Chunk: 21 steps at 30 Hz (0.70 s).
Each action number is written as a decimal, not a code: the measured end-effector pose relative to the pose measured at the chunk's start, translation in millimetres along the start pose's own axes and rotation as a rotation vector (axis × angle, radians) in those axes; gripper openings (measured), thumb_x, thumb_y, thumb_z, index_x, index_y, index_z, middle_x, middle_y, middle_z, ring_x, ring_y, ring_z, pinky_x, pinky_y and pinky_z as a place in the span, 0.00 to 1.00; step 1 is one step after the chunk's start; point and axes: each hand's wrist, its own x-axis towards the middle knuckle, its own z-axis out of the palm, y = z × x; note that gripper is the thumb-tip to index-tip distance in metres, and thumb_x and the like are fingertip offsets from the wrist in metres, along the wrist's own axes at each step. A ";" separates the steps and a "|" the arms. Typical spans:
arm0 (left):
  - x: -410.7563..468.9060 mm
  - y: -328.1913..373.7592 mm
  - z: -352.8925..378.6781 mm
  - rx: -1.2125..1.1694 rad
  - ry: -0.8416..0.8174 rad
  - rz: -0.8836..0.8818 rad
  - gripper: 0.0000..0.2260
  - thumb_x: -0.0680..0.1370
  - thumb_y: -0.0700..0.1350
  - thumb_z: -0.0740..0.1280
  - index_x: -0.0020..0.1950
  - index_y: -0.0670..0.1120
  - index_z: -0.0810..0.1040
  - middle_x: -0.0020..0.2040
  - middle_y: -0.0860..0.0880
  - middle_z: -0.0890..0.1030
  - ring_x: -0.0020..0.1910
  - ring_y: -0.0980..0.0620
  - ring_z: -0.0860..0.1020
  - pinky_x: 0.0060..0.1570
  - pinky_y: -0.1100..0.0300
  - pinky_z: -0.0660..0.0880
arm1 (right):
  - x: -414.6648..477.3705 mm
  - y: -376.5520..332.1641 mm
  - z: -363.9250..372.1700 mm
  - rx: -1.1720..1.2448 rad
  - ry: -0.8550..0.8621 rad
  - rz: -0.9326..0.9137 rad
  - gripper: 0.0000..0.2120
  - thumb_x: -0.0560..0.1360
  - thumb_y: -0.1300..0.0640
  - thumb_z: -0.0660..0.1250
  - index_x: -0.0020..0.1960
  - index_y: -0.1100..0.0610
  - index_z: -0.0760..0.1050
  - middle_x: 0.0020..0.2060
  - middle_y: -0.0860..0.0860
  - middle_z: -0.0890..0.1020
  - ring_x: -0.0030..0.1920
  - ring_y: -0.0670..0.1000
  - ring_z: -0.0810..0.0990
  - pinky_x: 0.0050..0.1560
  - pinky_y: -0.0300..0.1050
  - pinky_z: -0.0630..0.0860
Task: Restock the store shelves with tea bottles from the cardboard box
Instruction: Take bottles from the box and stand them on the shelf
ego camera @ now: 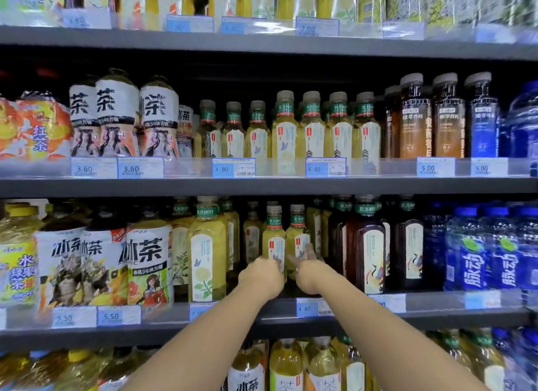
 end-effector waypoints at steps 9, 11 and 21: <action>46.6 -5.4 2.5 0.057 -0.232 -0.079 0.33 0.78 0.47 0.62 0.80 0.64 0.53 0.74 0.43 0.68 0.69 0.41 0.72 0.63 0.46 0.75 | 49.5 3.3 -7.4 0.045 -0.039 0.069 0.35 0.81 0.55 0.58 0.79 0.39 0.41 0.77 0.59 0.31 0.78 0.65 0.50 0.75 0.54 0.61; 54.5 -8.2 5.9 0.084 -0.260 -0.084 0.36 0.78 0.46 0.63 0.81 0.64 0.49 0.75 0.42 0.67 0.70 0.40 0.71 0.64 0.45 0.74 | 60.3 1.2 -7.0 0.048 -0.031 0.082 0.34 0.81 0.51 0.58 0.79 0.38 0.41 0.77 0.59 0.31 0.78 0.65 0.52 0.75 0.55 0.61; 66.2 -9.4 16.3 0.134 -0.275 -0.034 0.41 0.78 0.44 0.64 0.80 0.65 0.41 0.81 0.43 0.55 0.75 0.38 0.65 0.66 0.43 0.71 | 111.0 -9.7 4.2 0.054 0.065 0.102 0.26 0.74 0.57 0.63 0.72 0.53 0.68 0.65 0.57 0.74 0.61 0.58 0.77 0.60 0.53 0.76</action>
